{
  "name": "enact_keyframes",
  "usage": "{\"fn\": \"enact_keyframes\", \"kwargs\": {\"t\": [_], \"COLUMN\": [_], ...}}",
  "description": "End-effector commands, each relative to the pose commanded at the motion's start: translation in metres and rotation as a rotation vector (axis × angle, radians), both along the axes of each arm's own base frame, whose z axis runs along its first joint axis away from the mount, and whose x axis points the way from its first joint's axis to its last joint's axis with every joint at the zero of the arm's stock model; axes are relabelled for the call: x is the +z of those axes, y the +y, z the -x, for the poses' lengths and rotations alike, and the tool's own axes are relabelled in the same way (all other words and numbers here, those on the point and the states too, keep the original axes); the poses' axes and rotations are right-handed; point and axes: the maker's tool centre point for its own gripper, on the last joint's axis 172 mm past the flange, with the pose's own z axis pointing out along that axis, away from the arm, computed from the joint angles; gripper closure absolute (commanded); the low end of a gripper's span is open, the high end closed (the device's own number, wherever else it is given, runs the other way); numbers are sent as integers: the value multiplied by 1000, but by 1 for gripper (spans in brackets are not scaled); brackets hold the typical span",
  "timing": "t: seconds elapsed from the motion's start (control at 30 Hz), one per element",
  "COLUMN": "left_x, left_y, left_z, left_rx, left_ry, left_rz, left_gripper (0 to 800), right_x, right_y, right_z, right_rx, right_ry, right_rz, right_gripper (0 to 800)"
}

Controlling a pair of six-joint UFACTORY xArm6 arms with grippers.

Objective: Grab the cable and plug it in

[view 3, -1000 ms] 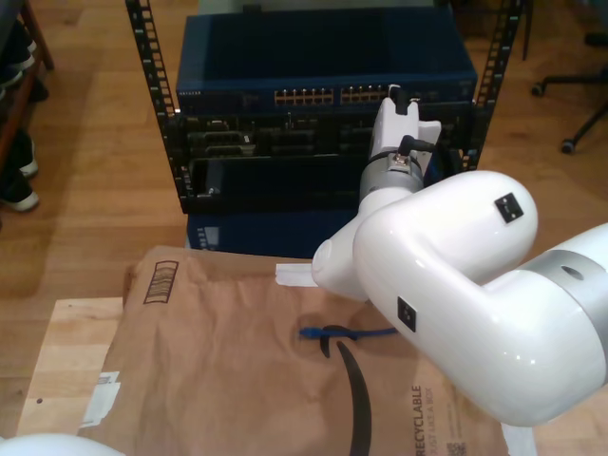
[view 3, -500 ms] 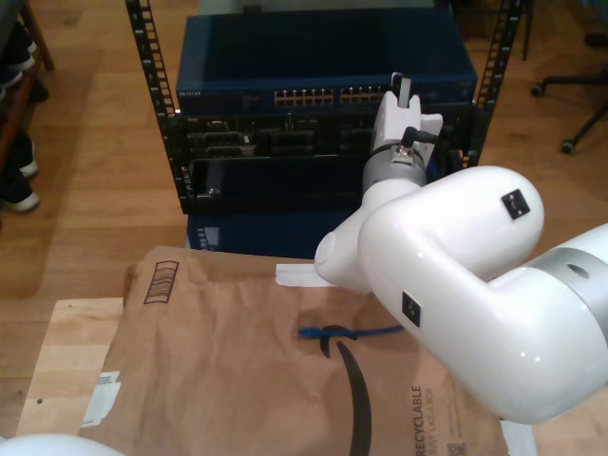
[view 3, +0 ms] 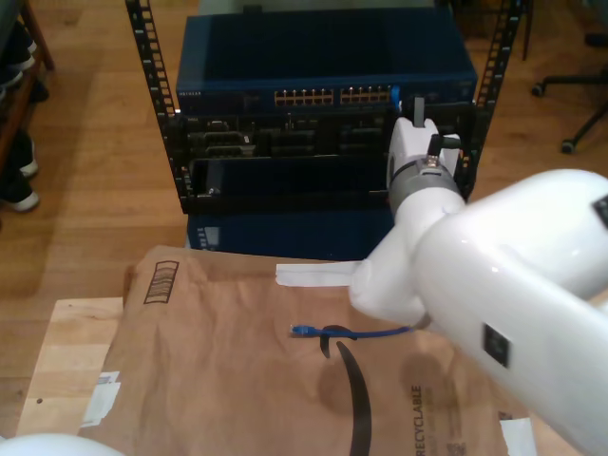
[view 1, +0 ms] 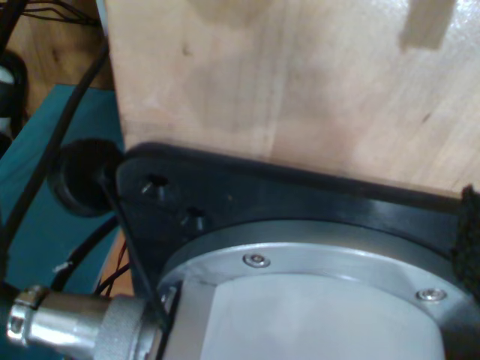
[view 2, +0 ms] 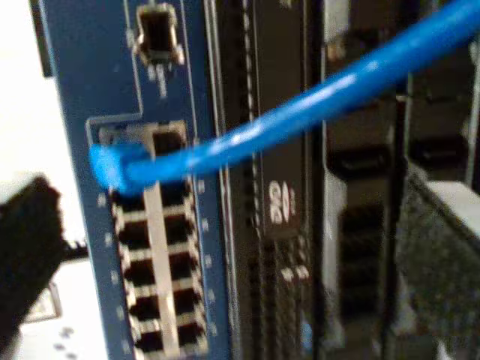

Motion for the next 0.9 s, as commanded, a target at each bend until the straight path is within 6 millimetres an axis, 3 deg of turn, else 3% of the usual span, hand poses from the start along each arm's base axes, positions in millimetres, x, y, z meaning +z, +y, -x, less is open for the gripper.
{"fn": "enact_keyframes", "kwargs": {"t": [0.07,0.2,0.33,0.4,0.53,0.6,0.67,0.83,0.9], "left_x": [0,0,0,0,0,0,0,0,0], "left_y": [0,0,0,0,0,0,0,0,0], "left_z": [0,0,0,0,0,0,0,0,0], "left_rx": [0,0,1,2,0,2,0,0,0], "left_ry": [0,0,1,0,0,0,0,0,0], "left_rz": [0,-2,-2,0,0,0,0,0,0], "left_gripper": [0,0,0,0,0,0,0,0,0], "right_x": [-3,11,21,17,3,-4,-1,-6,-8], "right_y": [-7,-36,-88,-113,-189,-219,-261,-348,-373], "right_z": [10,26,45,59,90,102,118,177,209], "right_rx": [35,102,123,136,137,148,133,89,78], "right_ry": [55,100,166,226,343,398,444,573,630], "right_rz": [11,85,189,237,359,402,436,446,416], "right_gripper": [117,102,89,70,11,10,9,8,8]}}
